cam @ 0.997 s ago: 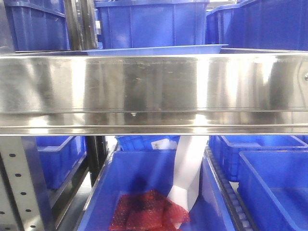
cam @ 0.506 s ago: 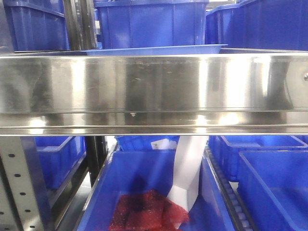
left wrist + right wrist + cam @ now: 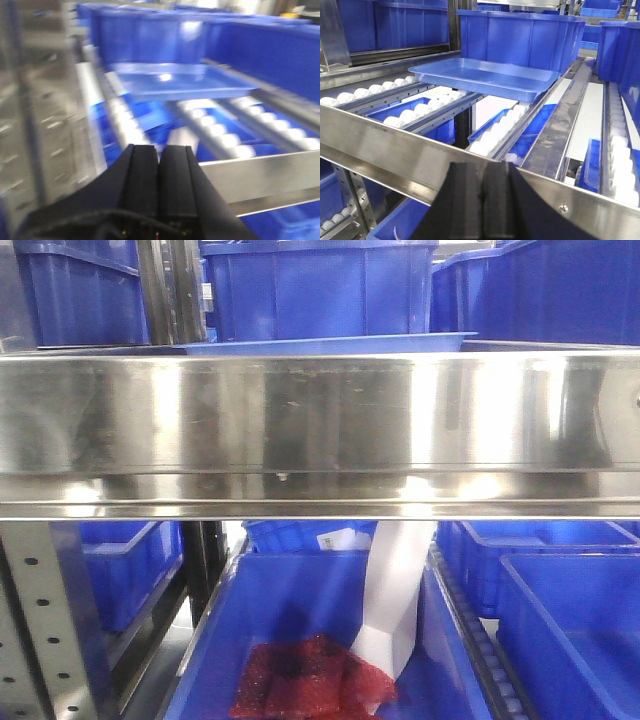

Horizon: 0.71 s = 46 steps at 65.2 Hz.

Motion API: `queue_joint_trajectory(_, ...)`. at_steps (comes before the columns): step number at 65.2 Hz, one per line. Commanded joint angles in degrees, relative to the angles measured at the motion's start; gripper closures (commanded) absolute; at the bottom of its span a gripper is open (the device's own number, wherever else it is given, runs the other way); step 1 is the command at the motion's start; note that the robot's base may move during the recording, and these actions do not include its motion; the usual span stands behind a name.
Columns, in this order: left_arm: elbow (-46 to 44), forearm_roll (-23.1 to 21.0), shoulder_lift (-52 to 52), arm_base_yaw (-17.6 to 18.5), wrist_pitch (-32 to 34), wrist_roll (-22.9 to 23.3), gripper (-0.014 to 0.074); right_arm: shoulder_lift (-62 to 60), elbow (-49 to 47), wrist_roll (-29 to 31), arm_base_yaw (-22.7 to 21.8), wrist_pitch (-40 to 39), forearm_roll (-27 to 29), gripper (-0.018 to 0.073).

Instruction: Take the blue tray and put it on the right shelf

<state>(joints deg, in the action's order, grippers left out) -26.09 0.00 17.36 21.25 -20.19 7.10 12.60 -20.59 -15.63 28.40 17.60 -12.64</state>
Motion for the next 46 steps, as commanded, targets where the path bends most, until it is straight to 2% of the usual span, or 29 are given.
queue_joint_trajectory(1,1.0,-0.3,-2.1,-3.6,3.1,-0.3,0.0645,0.5,-1.7,0.7,0.1,-5.2,-1.2,0.0502)
queue_joint_trajectory(12,13.7,-0.6,-10.6,-12.4,11.4,-0.3,0.0645,0.5,-1.7,0.7,0.1,-5.2,-1.2,0.0502)
queue_joint_trajectory(20,23.0,-0.7,-15.6,-16.3,18.8,-0.3,0.0645,0.5,-1.7,0.7,0.1,-5.2,-1.2,0.0502)
queue_joint_trajectory(26,29.6,-1.4,-18.3,-17.9,24.5,-0.3,0.0645,0.5,-1.7,0.7,0.1,-5.1,-1.2,0.0502)
queue_joint_trajectory(29,29.1,-1.7,-19.0,-18.2,19.7,-0.3,0.0645,0.5,-1.7,0.7,0.1,-5.1,-1.2,0.0502)
queue_joint_trajectory(46,29.5,-1.7,-18.3,-18.2,17.3,-0.3,0.0645,0.5,-1.7,0.7,0.1,-5.1,-1.2,0.0502)
